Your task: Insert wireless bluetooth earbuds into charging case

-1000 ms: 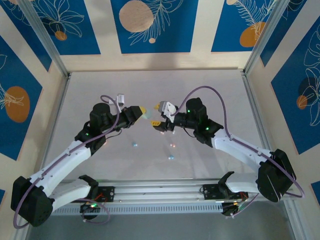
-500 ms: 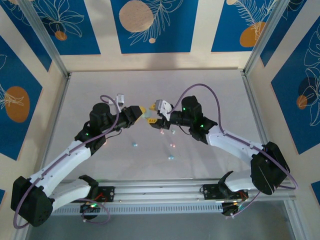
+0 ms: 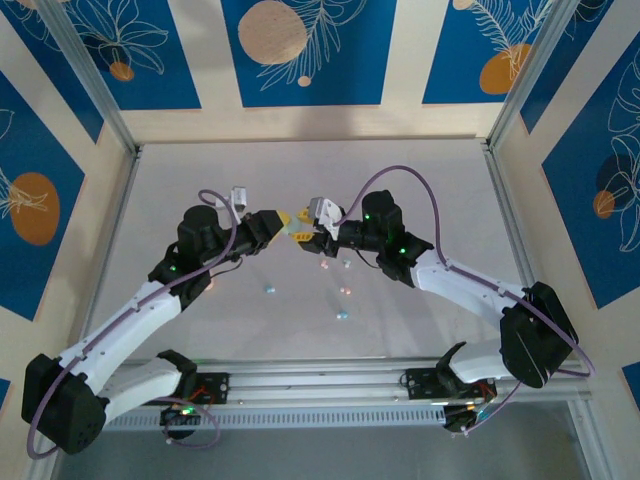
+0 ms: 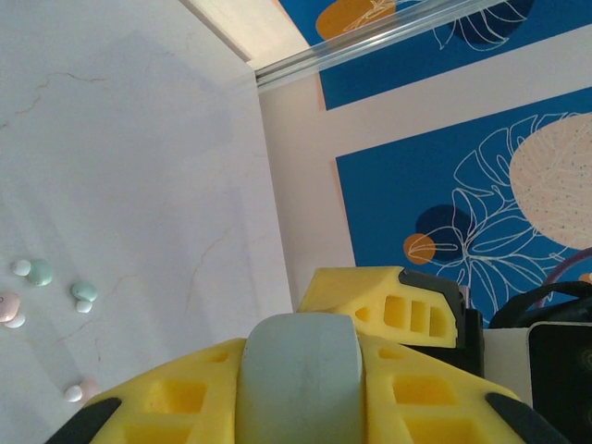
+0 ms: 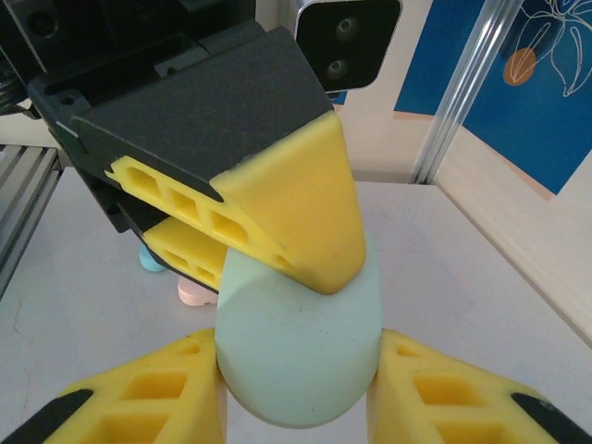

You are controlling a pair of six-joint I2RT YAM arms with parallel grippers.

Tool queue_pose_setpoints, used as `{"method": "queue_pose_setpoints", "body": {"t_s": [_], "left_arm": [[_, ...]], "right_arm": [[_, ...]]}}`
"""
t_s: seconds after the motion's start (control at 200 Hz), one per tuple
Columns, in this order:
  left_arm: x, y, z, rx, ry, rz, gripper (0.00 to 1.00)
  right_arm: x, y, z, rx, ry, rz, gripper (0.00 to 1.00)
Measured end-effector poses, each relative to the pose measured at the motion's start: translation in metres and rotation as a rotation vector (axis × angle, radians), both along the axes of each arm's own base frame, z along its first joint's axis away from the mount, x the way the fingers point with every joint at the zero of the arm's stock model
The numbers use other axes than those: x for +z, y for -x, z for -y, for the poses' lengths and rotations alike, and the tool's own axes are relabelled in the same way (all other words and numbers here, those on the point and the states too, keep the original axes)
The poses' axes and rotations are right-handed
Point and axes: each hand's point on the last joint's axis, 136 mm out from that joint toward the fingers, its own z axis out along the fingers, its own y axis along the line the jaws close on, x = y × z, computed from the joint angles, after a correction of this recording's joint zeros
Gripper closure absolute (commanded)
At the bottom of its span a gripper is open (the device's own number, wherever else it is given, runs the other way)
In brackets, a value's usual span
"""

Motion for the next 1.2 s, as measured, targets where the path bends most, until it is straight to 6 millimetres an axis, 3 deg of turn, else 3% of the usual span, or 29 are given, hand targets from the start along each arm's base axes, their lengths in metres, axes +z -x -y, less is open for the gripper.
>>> {"method": "queue_pose_setpoints", "body": {"t_s": [0.105,0.32,0.46,0.705,0.875,1.201], "left_arm": [[0.003,0.001,0.000,-0.012,-0.019,0.037,0.32],[0.030,0.012,-0.003,-0.070,-0.155,0.311,0.19],[0.042,0.032,-0.002,-0.179,-0.301,0.584,0.21],[0.028,0.054,0.006,-0.362,-0.505,0.950,0.26],[0.024,0.059,0.011,-0.424,-0.547,1.072,0.35],[0.029,0.060,0.020,-0.459,-0.506,1.134,0.50]], "right_arm": [[-0.002,0.004,0.000,0.023,-0.002,-0.030,0.67],[0.002,0.015,0.005,0.120,-0.016,-0.145,0.66],[0.013,0.020,0.012,0.190,-0.040,-0.205,0.66],[0.027,0.029,0.019,0.277,-0.055,-0.269,0.66],[0.035,0.038,0.020,0.330,-0.058,-0.284,0.66],[0.039,0.043,0.020,0.361,-0.060,-0.291,0.66]]}}
